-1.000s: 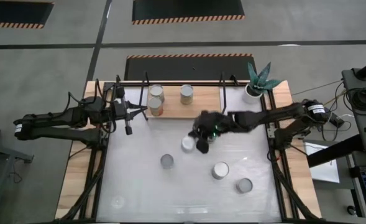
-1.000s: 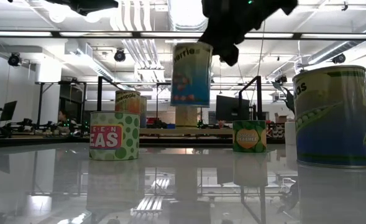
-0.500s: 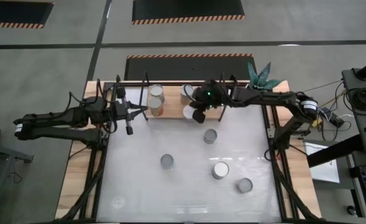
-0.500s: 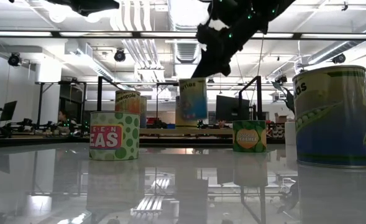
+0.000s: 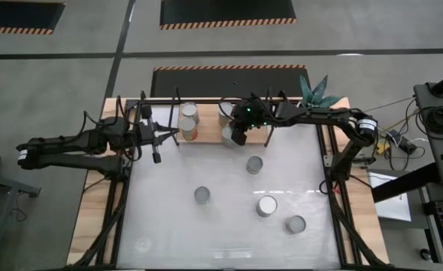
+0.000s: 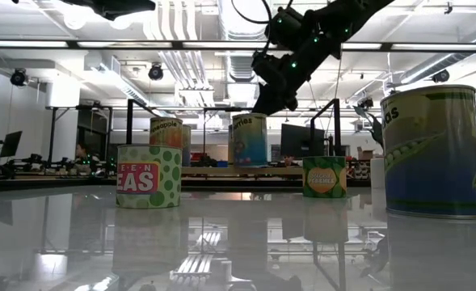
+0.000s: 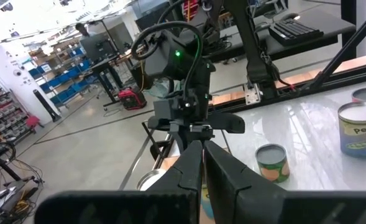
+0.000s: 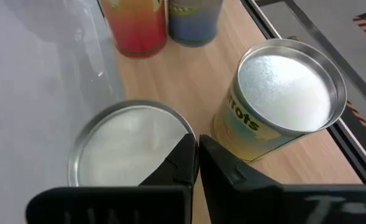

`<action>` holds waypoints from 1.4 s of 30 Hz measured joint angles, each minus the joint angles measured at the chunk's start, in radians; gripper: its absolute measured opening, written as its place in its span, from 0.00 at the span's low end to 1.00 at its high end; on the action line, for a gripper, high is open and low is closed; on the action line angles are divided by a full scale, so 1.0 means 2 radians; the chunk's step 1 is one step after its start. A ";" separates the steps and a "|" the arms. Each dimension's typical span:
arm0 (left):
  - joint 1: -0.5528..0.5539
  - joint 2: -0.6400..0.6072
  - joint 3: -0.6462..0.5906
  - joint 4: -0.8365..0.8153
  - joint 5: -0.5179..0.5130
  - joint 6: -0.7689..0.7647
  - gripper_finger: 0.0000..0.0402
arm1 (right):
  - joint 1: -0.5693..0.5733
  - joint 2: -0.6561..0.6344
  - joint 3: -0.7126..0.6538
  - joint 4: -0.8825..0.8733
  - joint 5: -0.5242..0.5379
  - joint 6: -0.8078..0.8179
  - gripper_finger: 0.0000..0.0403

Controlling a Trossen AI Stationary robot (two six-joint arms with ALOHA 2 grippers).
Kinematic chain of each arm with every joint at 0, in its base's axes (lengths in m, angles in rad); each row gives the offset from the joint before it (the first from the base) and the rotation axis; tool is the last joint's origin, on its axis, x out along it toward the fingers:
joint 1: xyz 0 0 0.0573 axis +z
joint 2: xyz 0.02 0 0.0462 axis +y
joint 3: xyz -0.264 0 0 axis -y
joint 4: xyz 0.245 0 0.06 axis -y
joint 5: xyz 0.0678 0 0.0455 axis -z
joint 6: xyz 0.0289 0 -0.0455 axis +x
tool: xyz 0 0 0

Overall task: Pick and place cans onto a shelf
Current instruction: Put the canned cherries on the shelf

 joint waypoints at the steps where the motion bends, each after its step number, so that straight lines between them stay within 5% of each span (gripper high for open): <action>1: 0.000 0.000 0.000 0.000 0.000 0.000 0.00 | -0.001 0.001 0.000 -0.001 0.000 -0.003 0.02; 10: 0.000 0.003 0.000 0.000 0.000 0.000 0.00 | -0.012 0.004 0.003 0.002 0.004 -0.015 0.05; 22: 0.000 0.003 0.000 0.000 0.000 0.000 0.00 | -0.014 -0.007 0.005 -0.004 0.014 -0.024 0.30; 30: 0.000 0.003 0.000 0.000 0.000 0.000 0.00 | -0.010 -0.009 0.083 -0.109 0.014 -0.017 0.38; 35: 0.000 0.003 0.000 0.000 0.000 0.001 0.00 | 0.021 -0.010 0.119 -0.190 0.013 -0.018 0.33; 42: 0.000 0.031 0.000 0.005 0.015 -0.014 0.00 | 0.080 -0.011 0.101 -0.220 0.013 -0.031 0.08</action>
